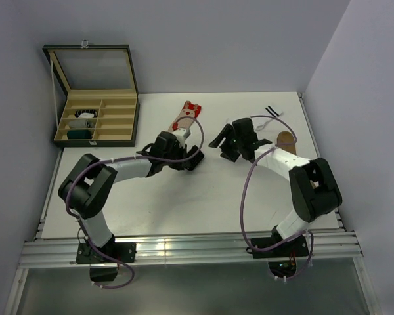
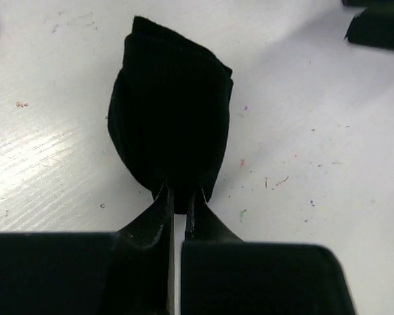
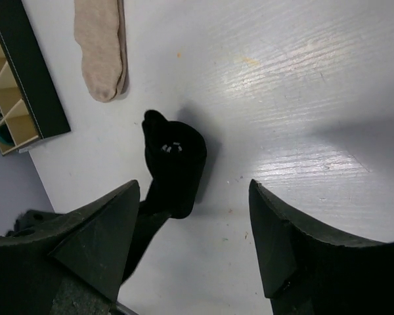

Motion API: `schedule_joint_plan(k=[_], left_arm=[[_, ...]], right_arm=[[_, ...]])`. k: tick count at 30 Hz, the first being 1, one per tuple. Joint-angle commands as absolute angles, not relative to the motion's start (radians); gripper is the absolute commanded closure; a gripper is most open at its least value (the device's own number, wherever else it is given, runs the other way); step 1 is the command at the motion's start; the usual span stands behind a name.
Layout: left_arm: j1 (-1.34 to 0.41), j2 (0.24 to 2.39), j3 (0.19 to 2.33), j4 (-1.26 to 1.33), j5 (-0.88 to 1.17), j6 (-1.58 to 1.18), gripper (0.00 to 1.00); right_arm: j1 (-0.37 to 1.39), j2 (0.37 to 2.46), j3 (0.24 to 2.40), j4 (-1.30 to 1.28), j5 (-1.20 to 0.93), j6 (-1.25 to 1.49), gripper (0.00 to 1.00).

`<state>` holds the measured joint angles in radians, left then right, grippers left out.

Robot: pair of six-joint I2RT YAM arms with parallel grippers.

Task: Roll the socks
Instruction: Roll the sock at the center of the board.

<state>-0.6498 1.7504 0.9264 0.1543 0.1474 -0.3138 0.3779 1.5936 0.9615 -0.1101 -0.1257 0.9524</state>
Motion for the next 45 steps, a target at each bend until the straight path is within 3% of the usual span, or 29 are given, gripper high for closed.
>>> schedule_joint_plan(k=[1, 16, 33, 39, 42, 45], left_arm=[[-0.597, 1.798, 0.979, 0.071, 0.339, -0.449, 0.99], [-0.456, 1.94, 0.974, 0.094, 0.572, -0.63, 0.99], [-0.446, 1.991, 1.008, 0.046, 0.58, -0.614, 0.98], [-0.446, 2.006, 1.023, 0.032, 0.591, -0.603, 0.96], [-0.446, 2.009, 1.028, 0.022, 0.592, -0.594, 0.96], [-0.446, 2.003, 1.028, 0.012, 0.574, -0.584, 0.92]], right_arm=[[0.394, 1.608, 0.914, 0.036, -0.156, 0.939, 0.25], [0.471, 1.785, 0.936, 0.192, -0.218, 0.91, 0.28], [0.482, 1.902, 0.979, 0.328, -0.301, 0.862, 0.34], [0.482, 1.936, 0.986, 0.374, -0.366, 0.836, 0.44], [0.482, 1.947, 0.989, 0.387, -0.388, 0.83, 0.56], [0.482, 1.944, 0.986, 0.379, -0.387, 0.815, 0.77]])
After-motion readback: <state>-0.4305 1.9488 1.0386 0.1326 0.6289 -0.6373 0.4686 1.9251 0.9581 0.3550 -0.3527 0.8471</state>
